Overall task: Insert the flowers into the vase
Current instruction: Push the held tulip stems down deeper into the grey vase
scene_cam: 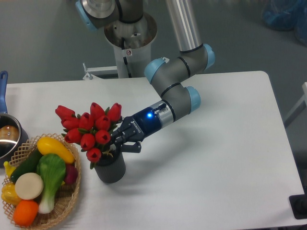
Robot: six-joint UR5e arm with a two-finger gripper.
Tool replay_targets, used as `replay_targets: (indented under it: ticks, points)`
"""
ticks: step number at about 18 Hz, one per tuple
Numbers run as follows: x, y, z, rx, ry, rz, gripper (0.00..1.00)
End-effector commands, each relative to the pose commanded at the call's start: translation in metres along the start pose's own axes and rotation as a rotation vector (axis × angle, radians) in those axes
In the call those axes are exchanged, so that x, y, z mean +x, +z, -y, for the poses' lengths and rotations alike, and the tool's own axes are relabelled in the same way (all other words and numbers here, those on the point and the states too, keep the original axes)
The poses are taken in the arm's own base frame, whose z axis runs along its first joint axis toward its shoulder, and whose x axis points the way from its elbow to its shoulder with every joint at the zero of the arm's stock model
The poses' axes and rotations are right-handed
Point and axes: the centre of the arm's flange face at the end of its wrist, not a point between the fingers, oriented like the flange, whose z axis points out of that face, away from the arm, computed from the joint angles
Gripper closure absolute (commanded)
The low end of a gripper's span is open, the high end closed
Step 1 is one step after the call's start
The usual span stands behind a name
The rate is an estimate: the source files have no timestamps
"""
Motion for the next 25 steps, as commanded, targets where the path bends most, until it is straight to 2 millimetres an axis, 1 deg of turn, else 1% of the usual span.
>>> replay_targets:
  ticks: [6,12,25]
  points:
    - [0.0003,-0.0001,-0.0012,0.0,0.002,0.0,0.81]
    - [0.0068,-0.0002,-0.0018,0.0,-0.003,0.001,0.8]
    - [0.0074,0.0004,-0.0043,-0.002,-0.009,0.0,0.78]
